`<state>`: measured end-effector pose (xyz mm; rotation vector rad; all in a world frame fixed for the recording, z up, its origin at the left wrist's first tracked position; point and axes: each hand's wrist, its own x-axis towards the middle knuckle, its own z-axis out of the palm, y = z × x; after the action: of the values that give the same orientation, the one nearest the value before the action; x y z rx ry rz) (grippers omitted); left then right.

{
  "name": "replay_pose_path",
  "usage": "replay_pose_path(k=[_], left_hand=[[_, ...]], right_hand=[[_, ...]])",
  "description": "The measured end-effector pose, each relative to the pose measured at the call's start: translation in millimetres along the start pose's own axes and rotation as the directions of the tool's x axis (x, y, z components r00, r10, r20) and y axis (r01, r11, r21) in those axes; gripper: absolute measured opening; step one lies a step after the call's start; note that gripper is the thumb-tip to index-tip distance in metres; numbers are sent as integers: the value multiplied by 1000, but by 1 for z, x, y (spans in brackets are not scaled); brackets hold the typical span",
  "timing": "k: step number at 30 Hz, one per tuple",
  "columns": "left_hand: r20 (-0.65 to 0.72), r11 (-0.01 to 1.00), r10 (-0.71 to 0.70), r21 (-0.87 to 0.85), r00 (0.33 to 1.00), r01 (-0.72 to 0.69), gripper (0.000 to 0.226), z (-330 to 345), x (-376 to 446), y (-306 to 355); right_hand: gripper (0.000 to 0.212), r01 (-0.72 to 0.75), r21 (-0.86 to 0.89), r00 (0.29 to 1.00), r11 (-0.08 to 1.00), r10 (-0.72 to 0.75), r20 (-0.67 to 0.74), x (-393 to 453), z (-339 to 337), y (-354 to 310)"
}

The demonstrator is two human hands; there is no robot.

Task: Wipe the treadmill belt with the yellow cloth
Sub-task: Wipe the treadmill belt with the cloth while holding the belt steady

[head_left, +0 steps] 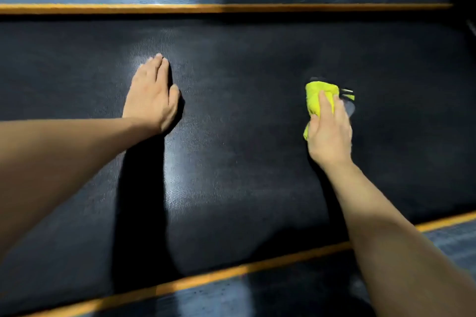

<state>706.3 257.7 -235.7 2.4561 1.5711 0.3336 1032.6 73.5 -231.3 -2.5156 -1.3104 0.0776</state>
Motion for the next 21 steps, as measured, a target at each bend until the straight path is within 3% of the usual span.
replay_pose_path(k=[3,6,9,13,17,19,21], left_hand=[[64,1000,27,14,998,-28,68,-6,-39,17],[162,985,165,14,973,-169,68,-18,-135,26],[172,977,199,39,965,-209,66,-32,-205,16],[158,988,116,84,981,-131,68,-26,-206,11],[164,992,101,57,981,-112,69,-24,-207,12],[150,993,95,60,984,-105,69,-25,-206,11],[149,992,100,63,984,-110,68,-26,-205,11]], right_hand=[[58,12,-6,998,1000,-12,56,1,-3,-4],[58,-11,-1,992,1000,11,127,2,-7,-3],[57,14,1,998,1000,-14,62,-7,-11,-7],[63,200,8,976,980,-200,86,-55,6,-80],[69,414,122,887,902,-430,167,-145,36,-191],[69,471,175,841,865,-500,206,-154,37,-201],[69,507,102,836,856,-517,182,-138,29,-172]])
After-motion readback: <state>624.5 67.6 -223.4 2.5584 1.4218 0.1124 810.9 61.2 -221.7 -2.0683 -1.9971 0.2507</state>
